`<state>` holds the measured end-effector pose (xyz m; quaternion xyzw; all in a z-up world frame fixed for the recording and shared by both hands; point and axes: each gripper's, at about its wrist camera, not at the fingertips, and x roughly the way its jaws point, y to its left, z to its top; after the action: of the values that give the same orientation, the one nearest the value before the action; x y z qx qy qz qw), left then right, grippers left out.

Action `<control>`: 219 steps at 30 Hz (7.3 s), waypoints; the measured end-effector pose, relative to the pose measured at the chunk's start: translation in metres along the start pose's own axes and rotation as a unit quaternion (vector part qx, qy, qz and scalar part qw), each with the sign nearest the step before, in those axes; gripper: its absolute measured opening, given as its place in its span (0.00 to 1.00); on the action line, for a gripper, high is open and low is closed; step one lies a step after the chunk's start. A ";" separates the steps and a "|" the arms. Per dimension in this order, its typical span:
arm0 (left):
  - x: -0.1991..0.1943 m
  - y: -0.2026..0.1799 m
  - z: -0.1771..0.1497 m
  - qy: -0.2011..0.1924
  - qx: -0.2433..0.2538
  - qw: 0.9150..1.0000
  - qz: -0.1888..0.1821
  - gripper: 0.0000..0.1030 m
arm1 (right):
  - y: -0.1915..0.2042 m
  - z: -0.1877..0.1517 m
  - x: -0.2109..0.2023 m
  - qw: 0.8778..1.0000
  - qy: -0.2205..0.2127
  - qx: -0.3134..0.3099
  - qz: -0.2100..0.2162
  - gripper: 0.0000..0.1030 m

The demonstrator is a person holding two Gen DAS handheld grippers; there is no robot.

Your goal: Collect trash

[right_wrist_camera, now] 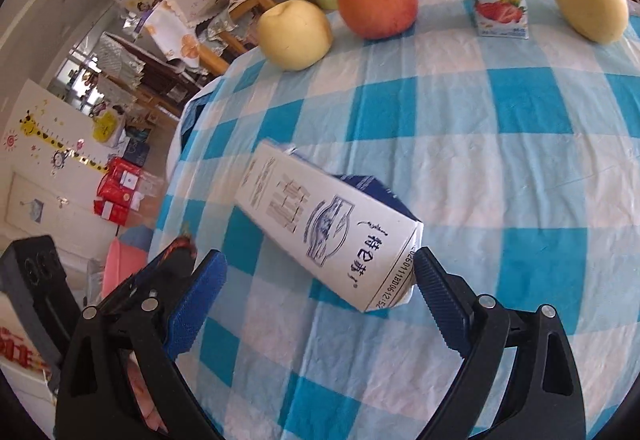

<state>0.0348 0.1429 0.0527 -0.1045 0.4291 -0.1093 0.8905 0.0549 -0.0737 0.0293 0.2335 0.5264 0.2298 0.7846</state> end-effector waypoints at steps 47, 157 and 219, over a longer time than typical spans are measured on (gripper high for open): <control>-0.055 0.047 0.003 -0.075 -0.020 0.997 0.029 0.40 | 0.112 -0.023 0.031 0.944 -0.075 -0.235 -0.220 0.60; -0.053 0.074 -0.043 -0.065 -0.096 0.981 0.153 0.37 | 0.159 -0.111 -0.032 0.964 -0.155 -0.191 -0.097 0.60; -0.179 0.117 -0.011 -0.210 -0.045 0.948 0.236 0.96 | 0.202 -0.136 -0.045 0.936 -0.201 -0.215 -0.193 0.90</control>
<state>-0.0703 0.3041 0.1457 -0.0602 0.2494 0.1482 0.9551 -0.1101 0.0748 0.1387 -0.0056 0.3305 0.1297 0.9348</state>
